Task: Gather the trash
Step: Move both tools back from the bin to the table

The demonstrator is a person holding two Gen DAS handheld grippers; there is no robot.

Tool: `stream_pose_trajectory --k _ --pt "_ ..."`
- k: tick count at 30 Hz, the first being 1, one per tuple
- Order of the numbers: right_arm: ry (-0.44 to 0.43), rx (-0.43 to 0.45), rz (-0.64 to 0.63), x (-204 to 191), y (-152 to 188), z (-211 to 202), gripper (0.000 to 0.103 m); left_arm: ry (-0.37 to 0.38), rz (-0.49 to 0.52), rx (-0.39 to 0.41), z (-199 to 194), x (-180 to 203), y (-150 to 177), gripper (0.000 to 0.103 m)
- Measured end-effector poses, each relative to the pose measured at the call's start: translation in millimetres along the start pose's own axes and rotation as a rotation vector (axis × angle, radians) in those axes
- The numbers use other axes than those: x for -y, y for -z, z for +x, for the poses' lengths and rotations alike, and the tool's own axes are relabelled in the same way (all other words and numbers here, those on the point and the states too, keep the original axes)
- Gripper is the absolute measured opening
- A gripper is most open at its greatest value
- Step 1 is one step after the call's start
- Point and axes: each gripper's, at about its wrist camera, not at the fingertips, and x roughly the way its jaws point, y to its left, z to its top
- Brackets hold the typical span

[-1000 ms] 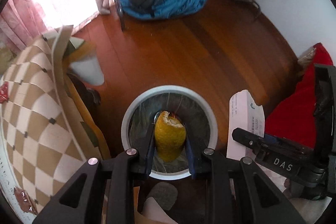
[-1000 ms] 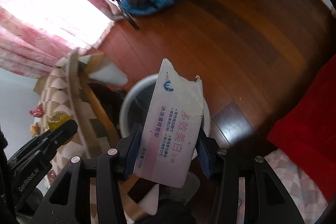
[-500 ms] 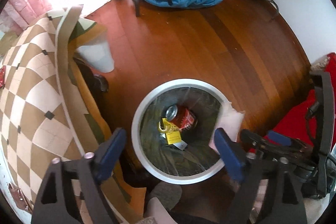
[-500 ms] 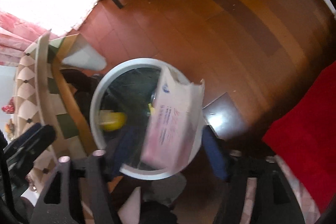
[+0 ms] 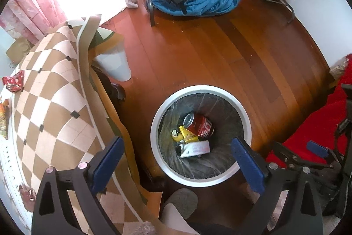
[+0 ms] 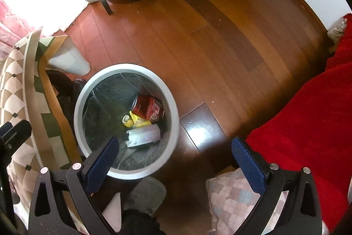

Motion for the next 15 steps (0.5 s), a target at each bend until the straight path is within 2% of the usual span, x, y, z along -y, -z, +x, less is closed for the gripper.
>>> stream_pose_trajectory --k 6,10,15 --pt "-0.023 0.045 0.001 -4.0 11.2 -40.6 0.103 0.004 -0.008 0.066 -45.8 -5.3 6.6 0.1" --pt "-0.052 0.109 -0.002 -11.7 18.3 -85.1 0.103 0.004 -0.029 0.124 -84.0 -17.6 11.9 0.1" --pt "-0.127 0.2 -0.026 -38.7 30.5 -150.6 0.103 0.005 -0.107 0.197 -137.1 -66.4 28.4 0.1"
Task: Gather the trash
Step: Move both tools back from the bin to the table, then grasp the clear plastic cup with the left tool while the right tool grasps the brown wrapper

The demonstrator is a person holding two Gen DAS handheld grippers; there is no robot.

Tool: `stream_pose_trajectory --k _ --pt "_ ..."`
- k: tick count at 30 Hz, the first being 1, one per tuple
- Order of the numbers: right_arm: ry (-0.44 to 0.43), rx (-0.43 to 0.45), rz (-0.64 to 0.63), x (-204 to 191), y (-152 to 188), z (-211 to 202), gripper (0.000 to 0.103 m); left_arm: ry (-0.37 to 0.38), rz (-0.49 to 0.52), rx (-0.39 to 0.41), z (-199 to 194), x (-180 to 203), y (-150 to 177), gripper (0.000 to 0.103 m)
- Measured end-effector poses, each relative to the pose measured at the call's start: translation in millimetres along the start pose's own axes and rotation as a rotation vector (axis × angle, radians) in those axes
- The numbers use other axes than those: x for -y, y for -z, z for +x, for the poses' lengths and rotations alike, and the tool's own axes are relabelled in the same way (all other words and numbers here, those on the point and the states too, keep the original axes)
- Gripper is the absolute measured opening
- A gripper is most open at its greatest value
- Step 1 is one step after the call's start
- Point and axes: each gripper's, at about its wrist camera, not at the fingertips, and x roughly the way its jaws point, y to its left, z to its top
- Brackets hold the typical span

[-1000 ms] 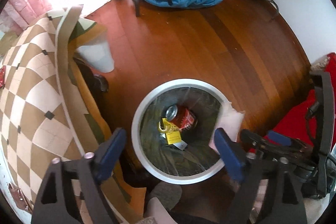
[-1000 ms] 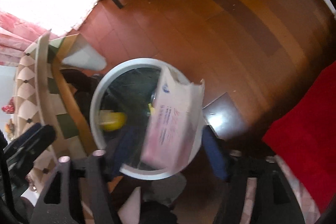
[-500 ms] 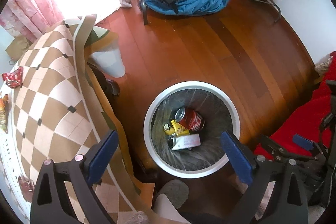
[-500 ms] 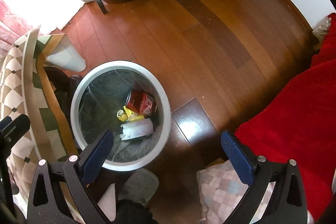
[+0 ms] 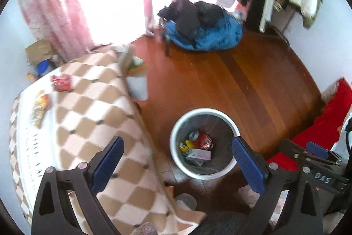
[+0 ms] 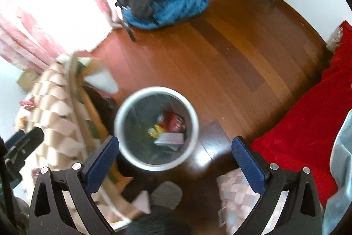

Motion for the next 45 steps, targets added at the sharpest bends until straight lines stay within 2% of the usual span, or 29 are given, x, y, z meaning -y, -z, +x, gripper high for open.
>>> stream_pose_trajectory --k 2,7,10,16,18,22,26,27,28,30,31,34,35,38,43,45 --pt "-0.036 0.014 -0.022 -23.2 3.3 -17.0 0.103 -0.022 -0.037 0.021 -15.9 -27.5 5.1 0.1" --pt "-0.16 -0.035 -0.116 -110.7 30.9 -23.4 0.103 -0.17 -0.159 0.03 -37.1 -127.7 44.0 0.1" --pt "-0.211 -0.091 -0.187 -170.4 61.3 -10.6 0.103 -0.274 -0.24 -0.029 -28.3 -202.3 86.8 0.1" --pt "-0.3 -0.234 -0.318 -299.1 126.4 47.2 0.103 -0.373 -0.408 -0.159 4.1 -309.6 166.7 0.1" --pt "-0.314 -0.269 -0.349 -334.0 143.4 64.1 0.103 -0.385 -0.446 -0.193 12.5 -332.5 187.0 0.1" --pt "-0.275 -0.299 -0.439 -395.7 168.2 99.1 0.1 -0.392 -0.486 -0.238 26.4 -360.7 209.5 0.1" --pt "-0.22 -0.309 -0.519 -427.0 182.9 122.5 0.081 -0.389 -0.498 -0.253 35.9 -375.8 222.1 0.101" --pt "-0.208 -0.308 -0.545 -431.5 187.2 126.1 0.074 -0.381 -0.501 -0.248 36.2 -377.6 223.2 0.102" --pt "-0.176 -0.278 -0.597 -439.1 193.5 124.9 0.073 -0.375 -0.502 -0.247 36.0 -379.3 223.8 0.102" --pt "-0.127 -0.236 -0.694 -452.1 201.6 124.8 0.05 -0.376 -0.493 -0.238 34.4 -379.6 224.8 0.102" --pt "-0.115 -0.211 -0.739 -456.6 205.3 123.8 0.044 -0.374 -0.487 -0.237 34.5 -379.7 223.5 0.102" --pt "-0.142 -0.197 -0.771 -459.3 198.5 124.5 0.024 -0.354 -0.449 -0.216 36.1 -378.1 207.4 0.102" --pt "-0.153 -0.199 -0.752 -457.7 190.8 125.5 0.014 -0.349 -0.441 -0.209 36.8 -378.7 201.3 0.102" --pt "-0.178 -0.195 -0.653 -454.5 156.2 130.5 0.014 -0.311 -0.425 -0.143 38.8 -388.7 161.1 0.102" --pt "-0.203 -0.203 -0.506 -454.8 94.4 150.2 0.013 -0.235 -0.473 -0.023 43.4 -415.7 97.5 0.099" --pt "-0.205 -0.199 -0.464 -456.2 73.0 156.2 0.014 -0.202 -0.469 -0.001 51.1 -420.5 77.1 0.099"
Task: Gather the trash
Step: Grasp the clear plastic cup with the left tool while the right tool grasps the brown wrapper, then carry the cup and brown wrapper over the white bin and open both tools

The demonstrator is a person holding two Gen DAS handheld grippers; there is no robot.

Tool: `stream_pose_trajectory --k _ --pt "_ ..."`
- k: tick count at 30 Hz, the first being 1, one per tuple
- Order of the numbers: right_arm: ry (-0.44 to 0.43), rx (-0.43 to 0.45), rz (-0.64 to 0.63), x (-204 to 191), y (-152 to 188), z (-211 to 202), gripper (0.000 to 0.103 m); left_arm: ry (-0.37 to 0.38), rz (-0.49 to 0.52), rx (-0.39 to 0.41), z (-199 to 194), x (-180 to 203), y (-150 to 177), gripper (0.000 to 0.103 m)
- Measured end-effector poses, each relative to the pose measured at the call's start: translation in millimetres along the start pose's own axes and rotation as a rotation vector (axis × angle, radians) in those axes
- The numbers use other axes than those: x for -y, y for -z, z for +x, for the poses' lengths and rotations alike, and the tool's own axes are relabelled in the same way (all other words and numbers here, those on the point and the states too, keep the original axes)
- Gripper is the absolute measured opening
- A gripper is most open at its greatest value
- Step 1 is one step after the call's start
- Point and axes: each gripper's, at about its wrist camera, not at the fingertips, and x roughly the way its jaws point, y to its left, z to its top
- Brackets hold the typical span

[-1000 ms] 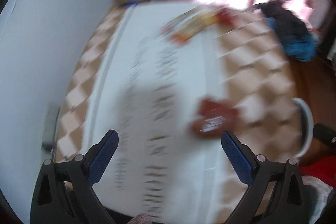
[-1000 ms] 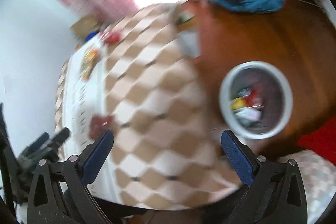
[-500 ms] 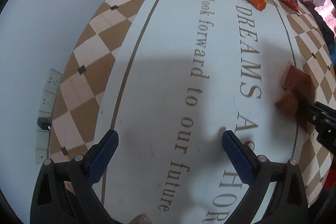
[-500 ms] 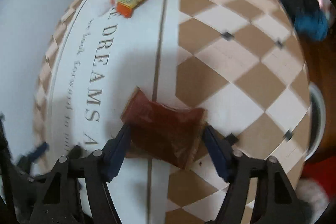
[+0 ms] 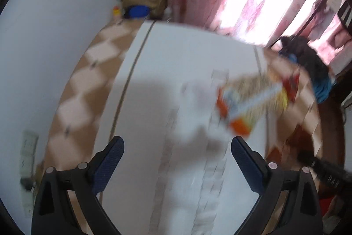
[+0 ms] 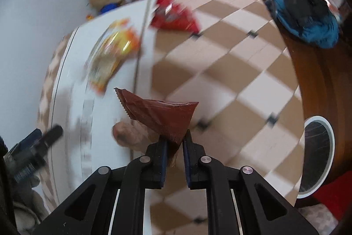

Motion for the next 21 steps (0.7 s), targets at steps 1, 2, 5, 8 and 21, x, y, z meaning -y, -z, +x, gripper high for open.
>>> stream_pose_trajectory --k 1,2,5,8,21 --pt "-0.002 0.003 0.015 6.9 -7.3 -1.2 0.014 0.023 0.006 0.003 5.8 1.9 -10.6 0.099" --pt "-0.002 0.005 0.027 13.8 -14.8 -1.8 0.014 0.052 0.013 -0.004 11.8 4.4 -18.5 0.099" --pt "0.005 0.007 0.032 18.4 -32.6 2.9 0.014 0.109 0.03 -0.047 34.1 6.1 -32.2 0.092" --pt "0.006 0.005 0.027 14.9 -44.4 10.7 0.014 0.13 0.053 -0.096 52.9 16.5 -41.7 0.057" --pt "0.013 0.031 -0.001 13.2 -28.0 4.9 0.013 -0.001 0.041 -0.016 21.8 9.3 -11.6 0.038"
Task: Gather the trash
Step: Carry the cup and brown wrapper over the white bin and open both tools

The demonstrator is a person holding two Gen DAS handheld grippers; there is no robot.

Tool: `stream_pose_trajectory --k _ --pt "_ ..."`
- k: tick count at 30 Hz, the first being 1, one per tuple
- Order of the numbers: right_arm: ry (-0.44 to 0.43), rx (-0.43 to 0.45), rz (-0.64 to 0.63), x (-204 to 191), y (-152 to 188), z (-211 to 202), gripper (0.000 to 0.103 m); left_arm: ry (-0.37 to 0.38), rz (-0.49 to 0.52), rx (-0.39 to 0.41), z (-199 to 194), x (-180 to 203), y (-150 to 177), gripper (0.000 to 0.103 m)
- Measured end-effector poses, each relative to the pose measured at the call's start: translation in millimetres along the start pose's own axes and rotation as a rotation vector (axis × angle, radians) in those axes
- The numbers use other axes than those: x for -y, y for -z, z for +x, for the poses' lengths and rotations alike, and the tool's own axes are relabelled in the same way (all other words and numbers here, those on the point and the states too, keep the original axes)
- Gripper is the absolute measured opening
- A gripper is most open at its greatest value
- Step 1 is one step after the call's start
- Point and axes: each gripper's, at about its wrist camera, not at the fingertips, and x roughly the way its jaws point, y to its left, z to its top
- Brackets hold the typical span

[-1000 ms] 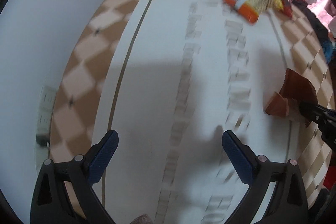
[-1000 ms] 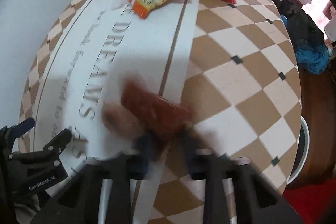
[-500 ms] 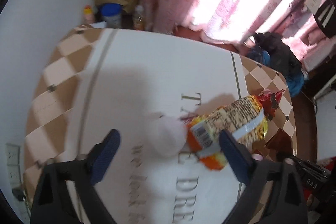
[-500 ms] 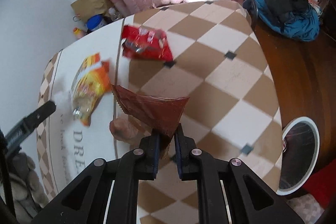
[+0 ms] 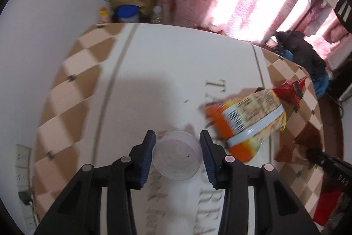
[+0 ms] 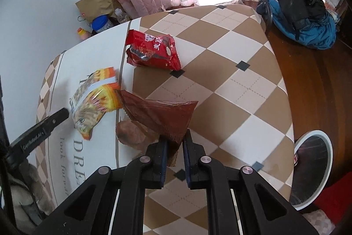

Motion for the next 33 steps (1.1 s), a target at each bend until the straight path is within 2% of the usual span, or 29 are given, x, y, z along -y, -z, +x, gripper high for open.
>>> stream_pose_trajectory --k 6,12,20,23,27,29,33 --pt "-0.016 0.036 -0.009 -1.0 22.1 -26.0 0.013 -0.02 -0.01 0.03 -38.4 -6.1 27.5 0.038" --pt "-0.057 0.085 -0.011 -1.5 43.7 -65.9 0.013 -0.037 0.034 0.074 -86.1 11.8 50.5 0.038" --pt "-0.121 0.185 0.015 18.8 60.7 -143.8 0.013 0.024 0.085 0.134 -146.6 59.4 66.6 0.038" --pt "-0.133 0.236 0.034 41.7 64.3 -180.8 0.013 0.058 0.125 0.155 -168.9 89.0 69.5 0.038" --pt "-0.13 0.294 0.075 85.7 68.0 -224.9 0.013 0.121 0.203 0.188 -197.1 147.6 71.2 0.038" --pt "-0.109 0.326 0.105 117.8 72.4 -246.8 0.013 0.15 0.237 0.201 -204.9 174.7 71.3 0.038" --pt "-0.05 0.357 0.171 184.6 85.8 -274.1 0.013 0.232 0.323 0.199 -208.9 254.2 72.3 0.038"
